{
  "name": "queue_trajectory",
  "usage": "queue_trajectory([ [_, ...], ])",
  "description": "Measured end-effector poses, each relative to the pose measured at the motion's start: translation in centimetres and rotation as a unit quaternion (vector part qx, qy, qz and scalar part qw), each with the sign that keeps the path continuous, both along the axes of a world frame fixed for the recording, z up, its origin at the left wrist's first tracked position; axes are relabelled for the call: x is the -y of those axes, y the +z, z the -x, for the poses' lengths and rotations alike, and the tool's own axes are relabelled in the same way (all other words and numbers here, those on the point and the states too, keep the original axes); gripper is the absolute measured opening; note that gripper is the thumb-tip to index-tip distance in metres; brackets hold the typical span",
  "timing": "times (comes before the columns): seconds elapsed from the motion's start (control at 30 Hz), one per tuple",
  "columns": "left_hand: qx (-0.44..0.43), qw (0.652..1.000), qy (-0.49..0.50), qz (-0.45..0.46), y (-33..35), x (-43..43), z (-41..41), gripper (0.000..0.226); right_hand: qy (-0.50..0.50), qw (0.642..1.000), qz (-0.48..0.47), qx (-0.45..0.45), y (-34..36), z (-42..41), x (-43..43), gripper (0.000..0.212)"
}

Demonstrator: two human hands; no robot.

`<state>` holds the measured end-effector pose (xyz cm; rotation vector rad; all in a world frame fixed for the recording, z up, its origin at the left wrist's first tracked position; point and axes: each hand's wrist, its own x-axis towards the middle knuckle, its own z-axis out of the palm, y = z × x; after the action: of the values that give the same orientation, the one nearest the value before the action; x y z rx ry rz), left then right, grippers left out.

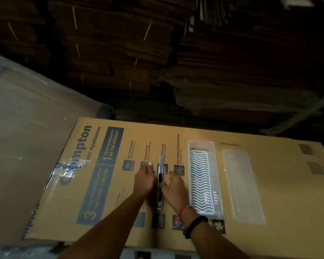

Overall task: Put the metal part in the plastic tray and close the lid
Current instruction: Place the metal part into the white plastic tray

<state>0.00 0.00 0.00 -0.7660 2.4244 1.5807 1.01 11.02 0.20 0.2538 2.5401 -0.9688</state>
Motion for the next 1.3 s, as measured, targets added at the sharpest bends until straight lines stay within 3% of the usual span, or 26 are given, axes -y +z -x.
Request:
queue_trajectory([
  [0.13, 0.015, 1.0, 0.025, -0.01, -0.8, 0.0, 0.4, 0.054, -0.056, 0.997, 0.041, 0.032, -0.6, 0.5, 0.7, 0.049],
  [0.33, 0.046, 0.998, -0.008, -0.033, -1.6, -0.9, 1.0, 0.041, -0.105, 0.993, 0.049, 0.027, -1.6, 1.8, 1.2, 0.017],
  [0.5, 0.086, 0.996, 0.0, -0.038, -2.8, -1.0, 1.4, 0.026, -0.209, 0.973, 0.092, 0.046, -2.5, 2.2, 1.6, 0.017],
  [0.7, 0.112, 0.989, 0.023, -0.089, -3.0, -0.8, 2.4, 0.022, -0.254, 0.959, 0.118, 0.043, -3.3, 2.5, 2.0, 0.03],
  [0.93, 0.102, 0.981, 0.064, -0.151, -2.5, -1.1, 3.2, 0.019, -0.266, 0.946, 0.183, 0.029, -2.8, 2.4, 1.5, 0.012],
  [1.3, 0.069, 0.97, 0.102, -0.211, -0.6, -2.0, 5.6, 0.02, -0.219, 0.958, 0.185, 0.013, -1.1, 1.9, -0.1, 0.015],
])
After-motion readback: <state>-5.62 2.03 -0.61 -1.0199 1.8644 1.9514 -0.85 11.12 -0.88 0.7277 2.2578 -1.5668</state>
